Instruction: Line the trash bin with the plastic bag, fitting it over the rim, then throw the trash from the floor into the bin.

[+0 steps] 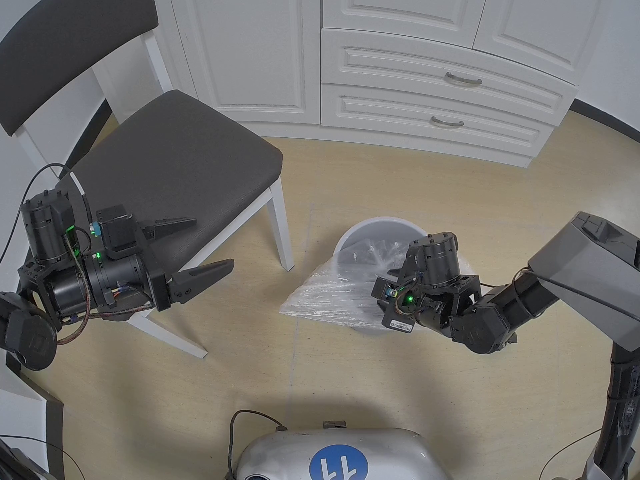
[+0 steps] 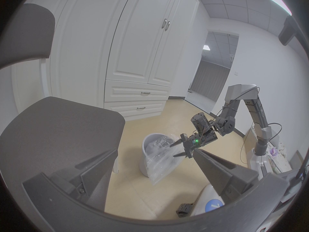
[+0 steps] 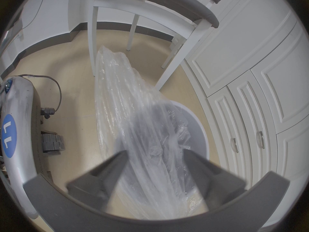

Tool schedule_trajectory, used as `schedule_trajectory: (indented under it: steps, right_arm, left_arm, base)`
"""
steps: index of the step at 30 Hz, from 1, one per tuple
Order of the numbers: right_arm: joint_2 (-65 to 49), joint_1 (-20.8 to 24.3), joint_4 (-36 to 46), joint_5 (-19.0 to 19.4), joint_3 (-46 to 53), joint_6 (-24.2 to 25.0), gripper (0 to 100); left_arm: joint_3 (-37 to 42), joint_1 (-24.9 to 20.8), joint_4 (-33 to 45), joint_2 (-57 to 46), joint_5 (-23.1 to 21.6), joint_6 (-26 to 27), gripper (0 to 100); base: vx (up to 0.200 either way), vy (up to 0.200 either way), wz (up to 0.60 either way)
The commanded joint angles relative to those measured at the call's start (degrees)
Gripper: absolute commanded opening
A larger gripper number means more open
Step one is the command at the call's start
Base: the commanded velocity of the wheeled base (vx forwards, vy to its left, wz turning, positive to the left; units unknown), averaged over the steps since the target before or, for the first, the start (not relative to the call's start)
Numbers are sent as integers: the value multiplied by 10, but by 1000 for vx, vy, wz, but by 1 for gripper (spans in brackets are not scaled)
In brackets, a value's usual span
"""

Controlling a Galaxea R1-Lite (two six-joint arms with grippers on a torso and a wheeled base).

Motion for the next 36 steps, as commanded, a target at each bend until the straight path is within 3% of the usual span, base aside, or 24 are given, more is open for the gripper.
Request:
schedule_trajectory:
  steps: [1,12,16,19,24,36]
  right_arm:
    - [14,-4,0,1,-12,1,0]
    - [2,-19,-1,-5,-75,8,0]
    - [26,-14,-5,-63,-123,23,0]
    - [43,-11,-5,-78,-154,34,0]
    - [108,-12,-4,-114,-264,49,0]
    - [238,-26,-4,-148,-509,55,0]
  left_arm:
    - [-1,2,0,4,0,0,100]
    - [-9,10,0,12,0,-1,100]
    - [-15,10,0,22,0,-1,100]
    - [-17,10,0,25,0,-1,100]
    - [-19,10,-1,25,0,0,100]
    - [-15,8,-1,26,-1,2,100]
  base:
    - [0,0,0]
    - [0,0,0]
    - [0,0,0]
    - [0,0,0]
    - [0,0,0]
    - [0,0,0]
